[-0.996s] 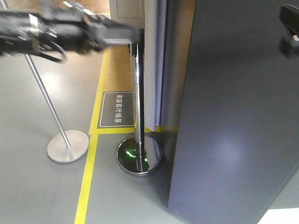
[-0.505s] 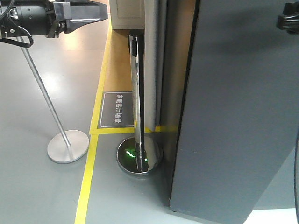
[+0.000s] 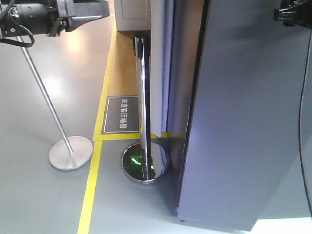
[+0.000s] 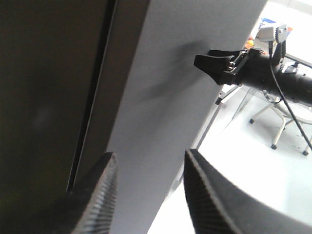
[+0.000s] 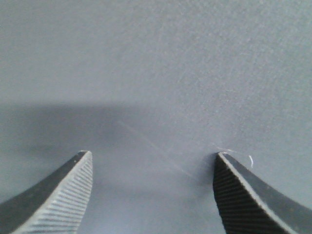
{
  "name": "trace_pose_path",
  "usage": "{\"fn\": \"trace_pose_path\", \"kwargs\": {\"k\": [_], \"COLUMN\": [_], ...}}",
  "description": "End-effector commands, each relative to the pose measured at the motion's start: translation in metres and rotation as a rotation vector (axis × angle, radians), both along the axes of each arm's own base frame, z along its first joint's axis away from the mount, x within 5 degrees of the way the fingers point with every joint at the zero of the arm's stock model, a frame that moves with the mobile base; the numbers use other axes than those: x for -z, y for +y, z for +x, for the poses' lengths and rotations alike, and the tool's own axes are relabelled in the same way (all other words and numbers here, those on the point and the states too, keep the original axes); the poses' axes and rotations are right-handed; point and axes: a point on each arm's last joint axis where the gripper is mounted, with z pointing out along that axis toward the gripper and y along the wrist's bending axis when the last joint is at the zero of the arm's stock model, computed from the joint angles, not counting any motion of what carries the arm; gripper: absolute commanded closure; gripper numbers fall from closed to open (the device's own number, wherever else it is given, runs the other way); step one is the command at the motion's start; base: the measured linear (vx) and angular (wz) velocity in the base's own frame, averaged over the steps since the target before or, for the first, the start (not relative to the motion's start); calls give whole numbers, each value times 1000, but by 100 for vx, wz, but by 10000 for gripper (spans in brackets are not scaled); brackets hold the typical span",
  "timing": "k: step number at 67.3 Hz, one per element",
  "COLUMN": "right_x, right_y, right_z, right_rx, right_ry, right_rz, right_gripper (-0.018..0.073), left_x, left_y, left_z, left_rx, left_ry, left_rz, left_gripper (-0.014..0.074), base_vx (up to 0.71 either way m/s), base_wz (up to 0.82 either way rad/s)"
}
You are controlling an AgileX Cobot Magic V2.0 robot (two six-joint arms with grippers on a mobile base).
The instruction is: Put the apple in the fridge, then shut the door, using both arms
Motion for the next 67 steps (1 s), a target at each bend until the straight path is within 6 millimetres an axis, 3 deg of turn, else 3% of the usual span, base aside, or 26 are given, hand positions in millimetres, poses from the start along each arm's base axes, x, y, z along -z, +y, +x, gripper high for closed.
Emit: {"fn": "trace_pose_path", "kwargs": {"k": [1, 23, 35, 49, 67], "right_x": [-23, -23, -38, -77, -127], "right_y": [-3, -3, -2, 7, 27], "right_z": [9, 38, 33, -8, -92], "right_rx": [20, -47, -54, -109, -276], "right_ry": [-108, -1, -22, -16, 45], "right_rz": [-29, -54, -71, -66, -114], "right_gripper": [45, 45, 49, 165, 561], "left_x": [-23, -23, -23, -23, -23], "left_y": [9, 32, 36, 37, 55], "left_z": [-9, -3, -2, -2, 0], "left_rx": [-59, -148, -156, -163, -206], "left_ry": [-72, -76, -75, -76, -75], "left_rz": [4, 4, 5, 5, 8], "left_gripper": [290, 290, 290, 309, 479], "base_vx": [0, 0, 0, 0, 0], "base_wz": [0, 0, 0, 0, 0]}}
